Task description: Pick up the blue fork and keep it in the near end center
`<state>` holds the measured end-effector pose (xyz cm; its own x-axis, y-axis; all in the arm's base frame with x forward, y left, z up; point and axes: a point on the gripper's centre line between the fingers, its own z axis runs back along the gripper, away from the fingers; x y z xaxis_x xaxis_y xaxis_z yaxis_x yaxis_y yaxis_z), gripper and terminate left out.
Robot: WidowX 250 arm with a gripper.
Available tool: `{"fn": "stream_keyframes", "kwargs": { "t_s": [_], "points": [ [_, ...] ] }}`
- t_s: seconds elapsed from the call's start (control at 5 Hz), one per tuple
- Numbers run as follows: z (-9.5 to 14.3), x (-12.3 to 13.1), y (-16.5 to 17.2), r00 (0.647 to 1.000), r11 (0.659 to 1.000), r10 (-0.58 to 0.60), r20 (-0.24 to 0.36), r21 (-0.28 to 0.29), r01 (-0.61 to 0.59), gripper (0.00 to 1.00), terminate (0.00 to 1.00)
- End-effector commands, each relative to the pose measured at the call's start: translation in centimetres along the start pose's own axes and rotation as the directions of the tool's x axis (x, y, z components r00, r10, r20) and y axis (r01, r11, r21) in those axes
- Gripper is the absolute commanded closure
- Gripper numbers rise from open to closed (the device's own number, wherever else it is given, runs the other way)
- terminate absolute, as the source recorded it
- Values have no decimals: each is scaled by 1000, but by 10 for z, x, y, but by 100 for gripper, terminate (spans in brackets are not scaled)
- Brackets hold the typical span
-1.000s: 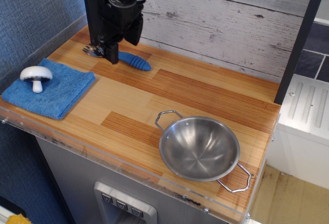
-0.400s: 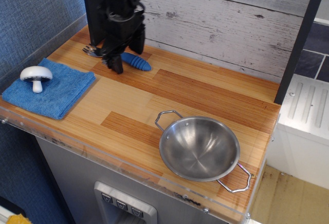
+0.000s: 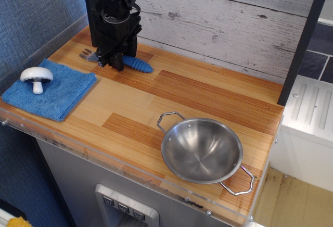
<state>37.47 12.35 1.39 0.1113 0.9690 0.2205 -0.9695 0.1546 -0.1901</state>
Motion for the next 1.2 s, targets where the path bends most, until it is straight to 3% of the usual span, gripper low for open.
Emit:
{"fn": "stream_keyframes", "kwargs": {
  "t_s": [0.0,0.4,0.6,0.8,1.0],
  "points": [
    [20,9,1,999,998,-42,-13,-52,41,100,0],
    [49,20,-6,995,990,-104,12,-92,104,100,0],
    [74,22,-1,989,979,-148,13,-139,149,100,0],
    [100,19,7,971,954,-240,14,-183,238,100,0],
    [120,9,20,920,900,-392,0,-208,384,100,0]
  ]
}}
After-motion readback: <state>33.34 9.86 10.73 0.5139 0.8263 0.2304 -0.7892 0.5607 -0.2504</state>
